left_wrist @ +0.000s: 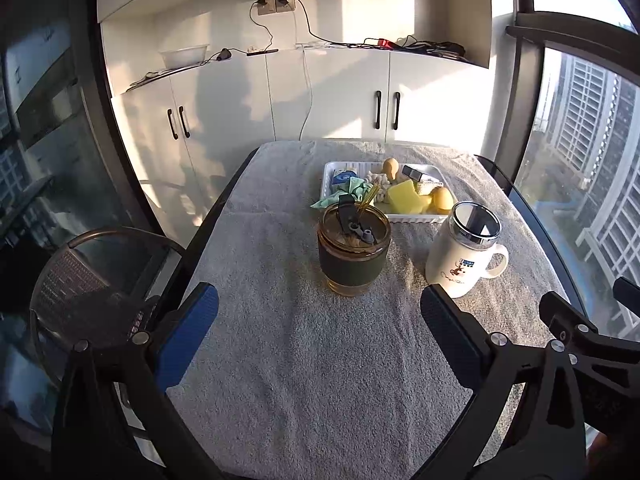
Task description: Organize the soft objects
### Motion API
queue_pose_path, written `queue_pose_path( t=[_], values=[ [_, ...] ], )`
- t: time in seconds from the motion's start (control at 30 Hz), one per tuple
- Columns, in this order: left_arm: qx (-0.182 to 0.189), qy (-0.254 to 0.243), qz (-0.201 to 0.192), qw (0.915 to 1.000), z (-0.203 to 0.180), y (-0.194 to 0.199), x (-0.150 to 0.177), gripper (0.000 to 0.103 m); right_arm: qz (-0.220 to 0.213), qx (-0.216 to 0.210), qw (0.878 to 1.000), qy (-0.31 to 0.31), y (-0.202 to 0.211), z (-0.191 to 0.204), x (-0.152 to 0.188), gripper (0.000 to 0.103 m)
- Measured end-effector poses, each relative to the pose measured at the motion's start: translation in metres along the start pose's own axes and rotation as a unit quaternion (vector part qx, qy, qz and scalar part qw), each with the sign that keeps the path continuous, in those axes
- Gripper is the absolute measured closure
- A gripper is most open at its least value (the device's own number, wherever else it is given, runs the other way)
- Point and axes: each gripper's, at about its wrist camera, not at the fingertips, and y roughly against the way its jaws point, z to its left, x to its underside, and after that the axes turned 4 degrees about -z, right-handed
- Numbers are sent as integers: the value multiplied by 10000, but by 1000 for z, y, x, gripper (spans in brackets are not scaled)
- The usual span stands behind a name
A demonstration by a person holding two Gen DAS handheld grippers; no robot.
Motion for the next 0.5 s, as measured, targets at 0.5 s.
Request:
queue_pose_path(
  t=[0.5],
  values=[
    [-34, -18, -45, 10000, -2, 1, 1, 0, -25, -13, 10000, 37, 1, -4, -1, 0]
  ],
)
